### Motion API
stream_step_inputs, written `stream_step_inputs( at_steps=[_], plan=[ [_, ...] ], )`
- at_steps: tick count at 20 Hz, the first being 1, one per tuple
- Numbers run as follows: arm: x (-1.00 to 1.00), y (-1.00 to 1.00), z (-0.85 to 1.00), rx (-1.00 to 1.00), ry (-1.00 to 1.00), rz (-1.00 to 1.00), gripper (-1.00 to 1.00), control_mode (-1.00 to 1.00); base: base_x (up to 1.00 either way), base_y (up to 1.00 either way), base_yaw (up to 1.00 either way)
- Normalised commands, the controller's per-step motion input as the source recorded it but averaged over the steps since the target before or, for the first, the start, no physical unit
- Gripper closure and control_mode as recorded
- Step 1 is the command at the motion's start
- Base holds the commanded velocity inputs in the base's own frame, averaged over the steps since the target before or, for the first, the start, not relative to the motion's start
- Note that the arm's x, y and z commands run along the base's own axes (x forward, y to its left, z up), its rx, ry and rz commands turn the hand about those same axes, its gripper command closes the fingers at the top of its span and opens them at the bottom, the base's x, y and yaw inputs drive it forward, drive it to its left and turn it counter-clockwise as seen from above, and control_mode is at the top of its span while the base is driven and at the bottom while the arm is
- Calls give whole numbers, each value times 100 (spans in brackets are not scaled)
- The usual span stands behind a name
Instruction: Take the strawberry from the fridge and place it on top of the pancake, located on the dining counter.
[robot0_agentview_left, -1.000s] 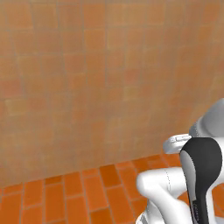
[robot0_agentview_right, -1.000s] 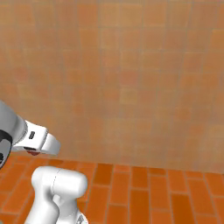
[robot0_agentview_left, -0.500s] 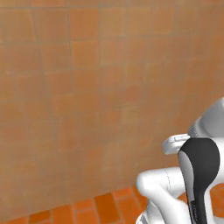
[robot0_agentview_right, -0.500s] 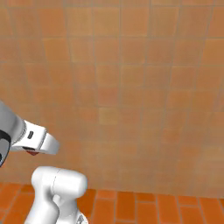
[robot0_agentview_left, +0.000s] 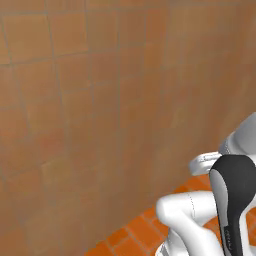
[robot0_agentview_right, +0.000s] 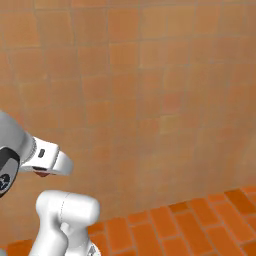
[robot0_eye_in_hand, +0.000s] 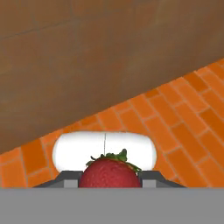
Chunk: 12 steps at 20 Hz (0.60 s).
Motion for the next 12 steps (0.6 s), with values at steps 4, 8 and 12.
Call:
stream_step_inputs(
  at_steps=[4,8,12],
  plan=[
    [0,0,0,0,0,0,100,100,2,-85,-75],
    [0,0,0,0,0,0,100,100,9,-72,-73],
    [0,0,0,0,0,0,100,100,45,-48,-66]
  ],
)
